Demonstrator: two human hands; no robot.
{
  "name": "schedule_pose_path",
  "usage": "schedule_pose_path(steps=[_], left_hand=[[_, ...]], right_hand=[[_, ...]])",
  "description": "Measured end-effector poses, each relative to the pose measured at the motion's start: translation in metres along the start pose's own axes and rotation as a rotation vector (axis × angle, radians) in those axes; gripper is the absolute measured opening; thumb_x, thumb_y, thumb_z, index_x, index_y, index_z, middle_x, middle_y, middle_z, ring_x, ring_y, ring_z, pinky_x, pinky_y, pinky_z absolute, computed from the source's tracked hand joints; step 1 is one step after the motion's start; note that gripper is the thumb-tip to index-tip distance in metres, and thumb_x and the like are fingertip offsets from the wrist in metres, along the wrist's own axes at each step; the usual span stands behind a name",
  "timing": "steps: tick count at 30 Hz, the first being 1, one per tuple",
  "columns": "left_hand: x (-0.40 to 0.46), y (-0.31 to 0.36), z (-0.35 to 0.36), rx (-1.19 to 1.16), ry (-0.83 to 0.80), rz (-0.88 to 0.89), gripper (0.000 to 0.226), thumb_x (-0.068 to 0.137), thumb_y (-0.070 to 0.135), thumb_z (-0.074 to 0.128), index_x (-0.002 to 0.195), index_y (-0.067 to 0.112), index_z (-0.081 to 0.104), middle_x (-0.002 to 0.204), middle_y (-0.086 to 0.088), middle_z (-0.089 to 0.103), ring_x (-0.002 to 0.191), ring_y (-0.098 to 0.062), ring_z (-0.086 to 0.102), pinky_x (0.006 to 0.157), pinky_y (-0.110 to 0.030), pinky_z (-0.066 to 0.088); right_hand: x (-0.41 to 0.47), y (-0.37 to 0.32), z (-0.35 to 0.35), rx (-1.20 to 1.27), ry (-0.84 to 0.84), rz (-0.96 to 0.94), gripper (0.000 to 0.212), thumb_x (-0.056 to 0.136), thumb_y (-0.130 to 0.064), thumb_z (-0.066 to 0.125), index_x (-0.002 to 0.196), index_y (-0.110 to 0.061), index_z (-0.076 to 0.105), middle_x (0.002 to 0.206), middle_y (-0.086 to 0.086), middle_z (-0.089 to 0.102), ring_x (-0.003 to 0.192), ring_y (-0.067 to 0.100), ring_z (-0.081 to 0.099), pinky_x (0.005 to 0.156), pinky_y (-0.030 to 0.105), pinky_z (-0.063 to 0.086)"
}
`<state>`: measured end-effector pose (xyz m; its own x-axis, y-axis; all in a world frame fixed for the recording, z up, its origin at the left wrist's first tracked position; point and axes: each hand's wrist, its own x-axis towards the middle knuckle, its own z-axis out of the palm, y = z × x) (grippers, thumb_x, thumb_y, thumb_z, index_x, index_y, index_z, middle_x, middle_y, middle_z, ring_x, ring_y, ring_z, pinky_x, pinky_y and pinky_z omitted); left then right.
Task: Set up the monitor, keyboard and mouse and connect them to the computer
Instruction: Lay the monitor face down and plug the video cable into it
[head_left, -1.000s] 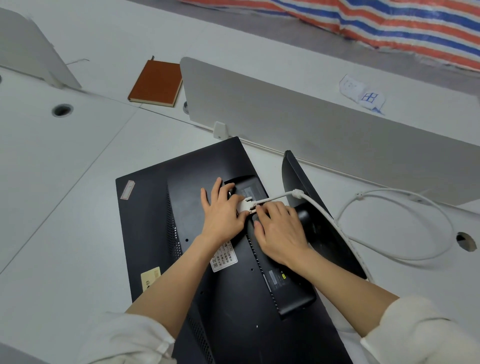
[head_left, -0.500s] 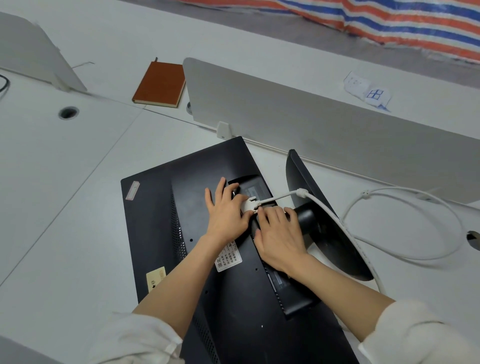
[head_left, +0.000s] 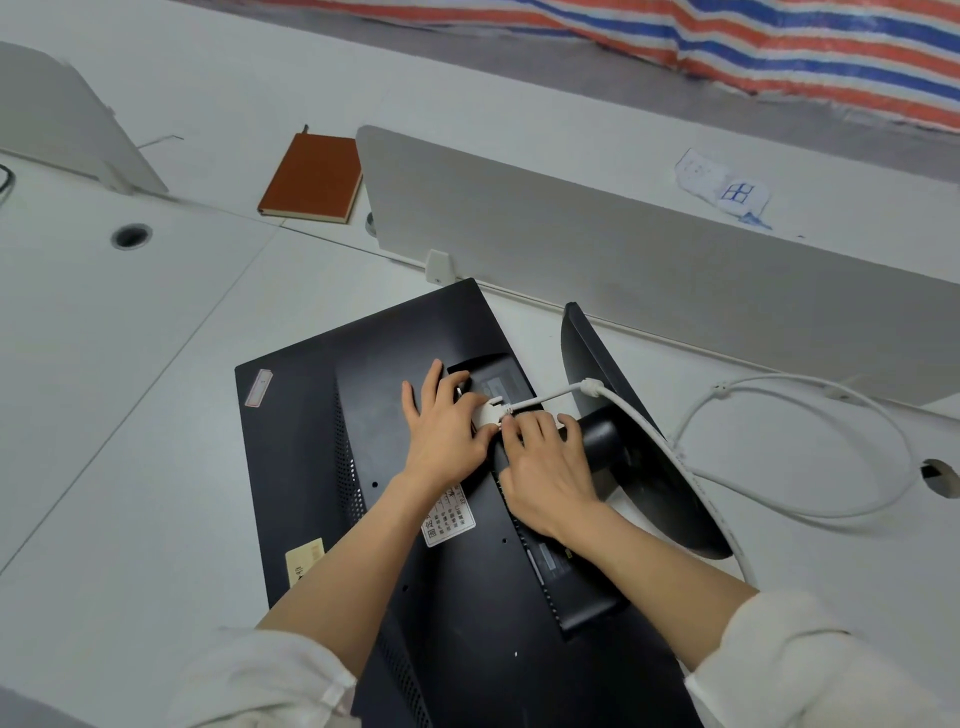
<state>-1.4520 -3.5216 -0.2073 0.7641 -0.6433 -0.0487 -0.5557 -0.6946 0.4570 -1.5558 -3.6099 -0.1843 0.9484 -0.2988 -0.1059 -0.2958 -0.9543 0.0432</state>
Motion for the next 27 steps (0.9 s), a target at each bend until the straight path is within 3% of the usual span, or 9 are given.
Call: schedule_pose_path(steps=[3, 6, 9, 11, 13, 16, 19, 23, 27], left_hand=[[0.0, 0.0, 0.0, 0.008, 0.0, 0.004, 0.038, 0.089, 0.035, 0.056, 0.124, 0.02, 0.058, 0.149, 0.0, 0.03, 0.146, -0.02, -0.004, 0.114, -0.051, -0.012], [0.001, 0.001, -0.001, 0.02, -0.011, 0.004, 0.039, 0.089, 0.037, 0.055, 0.125, 0.021, 0.057, 0.149, 0.0, 0.029, 0.146, -0.02, -0.005, 0.114, -0.051, -0.012], [0.0, 0.005, -0.003, 0.054, -0.013, 0.006, 0.04, 0.089, 0.035, 0.055, 0.128, 0.023, 0.054, 0.149, 0.0, 0.029, 0.146, -0.022, -0.003, 0.113, -0.053, -0.01], [-0.001, 0.008, -0.003, 0.046, 0.027, 0.024, 0.039, 0.086, 0.033, 0.058, 0.124, 0.023, 0.056, 0.143, -0.001, 0.037, 0.143, -0.024, 0.011, 0.114, -0.053, -0.003], [0.002, 0.015, -0.004, 0.037, 0.109, 0.087, 0.028, 0.082, 0.033, 0.066, 0.107, 0.021, 0.063, 0.127, -0.003, 0.049, 0.129, -0.026, 0.036, 0.11, -0.048, 0.014], [0.01, 0.028, -0.004, 0.15, 0.074, 0.178, 0.022, 0.08, 0.036, 0.069, 0.092, 0.018, 0.068, 0.11, -0.003, 0.052, 0.108, -0.025, 0.045, 0.096, -0.038, 0.025], [0.016, 0.035, -0.009, 0.23, 0.046, 0.196, 0.02, 0.075, 0.034, 0.073, 0.081, 0.015, 0.072, 0.092, -0.004, 0.052, 0.093, -0.026, 0.047, 0.082, -0.037, 0.029], [0.019, 0.041, -0.016, 0.46, 0.011, 0.277, 0.024, 0.045, 0.023, 0.086, 0.049, 0.018, 0.064, 0.065, -0.001, 0.048, 0.065, -0.024, 0.05, 0.066, -0.033, 0.021], [0.017, 0.046, -0.018, 0.575, 0.005, 0.385, 0.024, 0.04, 0.01, 0.084, 0.047, 0.016, 0.061, 0.063, -0.001, 0.049, 0.06, -0.024, 0.051, 0.063, -0.032, 0.019]], right_hand=[[0.0, 0.003, -0.002, 0.066, 0.003, 0.012, 0.059, 0.069, -0.029, 0.029, 0.107, -0.007, 0.068, 0.091, 0.004, 0.062, 0.085, 0.023, 0.061, 0.085, 0.037, 0.033], [0.004, 0.01, -0.013, 0.258, 0.04, -0.004, 0.058, 0.074, -0.025, 0.028, 0.117, -0.006, 0.062, 0.095, 0.006, 0.062, 0.088, 0.025, 0.061, 0.081, 0.039, 0.047], [0.007, 0.016, -0.037, 0.309, 0.242, -0.071, 0.051, 0.073, -0.021, 0.033, 0.11, -0.006, 0.065, 0.093, 0.007, 0.063, 0.083, 0.026, 0.063, 0.071, 0.035, 0.052], [0.011, 0.024, -0.053, 0.232, 0.365, -0.114, 0.047, 0.072, -0.02, 0.036, 0.104, -0.007, 0.068, 0.092, 0.007, 0.065, 0.083, 0.024, 0.064, 0.072, 0.033, 0.051], [0.017, 0.036, -0.065, 0.15, 0.407, -0.067, 0.045, 0.073, -0.02, 0.037, 0.104, -0.009, 0.068, 0.095, 0.006, 0.064, 0.088, 0.024, 0.062, 0.079, 0.033, 0.046], [0.022, 0.053, -0.074, 0.102, 0.32, 0.113, 0.043, 0.075, -0.017, 0.043, 0.112, -0.008, 0.063, 0.106, 0.009, 0.06, 0.099, 0.028, 0.058, 0.085, 0.037, 0.042], [0.022, 0.061, -0.077, 0.177, 0.126, 0.215, 0.049, 0.088, -0.018, 0.043, 0.136, -0.011, 0.041, 0.132, 0.011, 0.043, 0.119, 0.03, 0.042, 0.093, 0.039, 0.036], [0.022, 0.062, -0.078, 0.34, 0.066, 0.243, 0.053, 0.094, -0.02, 0.038, 0.144, -0.016, 0.024, 0.135, 0.011, 0.038, 0.114, 0.03, 0.044, 0.086, 0.039, 0.041], [0.022, 0.064, -0.078, 0.493, 0.02, 0.26, 0.056, 0.094, -0.017, 0.036, 0.147, -0.02, 0.018, 0.137, 0.009, 0.037, 0.114, 0.028, 0.044, 0.085, 0.038, 0.041]])
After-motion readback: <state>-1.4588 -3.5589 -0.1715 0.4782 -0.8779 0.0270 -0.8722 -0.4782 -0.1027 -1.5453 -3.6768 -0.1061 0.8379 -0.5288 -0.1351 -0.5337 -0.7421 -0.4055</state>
